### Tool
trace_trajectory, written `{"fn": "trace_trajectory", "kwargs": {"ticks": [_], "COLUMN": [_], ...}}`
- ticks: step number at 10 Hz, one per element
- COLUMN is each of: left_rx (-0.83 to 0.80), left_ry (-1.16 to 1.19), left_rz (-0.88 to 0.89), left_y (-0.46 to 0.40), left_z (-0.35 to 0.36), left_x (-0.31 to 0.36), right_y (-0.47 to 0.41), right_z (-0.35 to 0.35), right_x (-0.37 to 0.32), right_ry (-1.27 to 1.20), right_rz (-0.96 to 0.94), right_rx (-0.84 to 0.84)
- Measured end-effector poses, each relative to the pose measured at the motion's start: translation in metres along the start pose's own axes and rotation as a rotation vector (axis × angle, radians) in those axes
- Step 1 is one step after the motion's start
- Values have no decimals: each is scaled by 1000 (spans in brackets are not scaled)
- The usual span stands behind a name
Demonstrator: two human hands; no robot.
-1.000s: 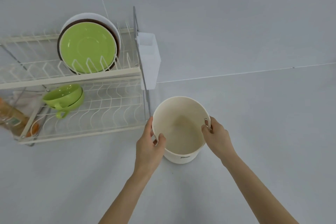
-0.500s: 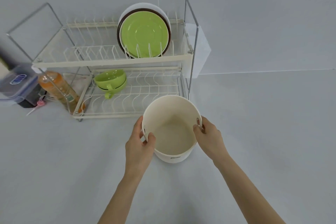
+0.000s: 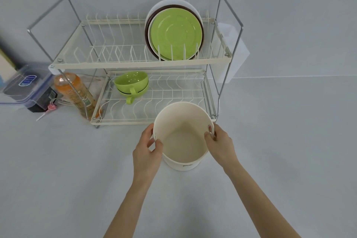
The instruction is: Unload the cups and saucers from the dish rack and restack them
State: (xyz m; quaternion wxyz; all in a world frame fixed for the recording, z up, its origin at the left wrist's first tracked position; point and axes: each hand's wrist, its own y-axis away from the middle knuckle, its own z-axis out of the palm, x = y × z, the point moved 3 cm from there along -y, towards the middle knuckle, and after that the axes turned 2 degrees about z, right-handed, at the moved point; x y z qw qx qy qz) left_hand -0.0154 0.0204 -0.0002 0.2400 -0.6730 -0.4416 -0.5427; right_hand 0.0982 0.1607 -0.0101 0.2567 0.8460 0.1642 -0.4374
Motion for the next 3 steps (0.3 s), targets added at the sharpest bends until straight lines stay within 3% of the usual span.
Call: {"fn": "trace_trajectory", "kwargs": {"ticks": [3], "left_rx": [-67], "left_ry": [-23], "left_rz": [18], "left_y": [-7], "left_z": [-5], "left_x": [-5], "right_y": [2], "right_z": [0], "right_x": [3], "right_ry": [54], "right_rz": [6], "right_rx": [-58]}}
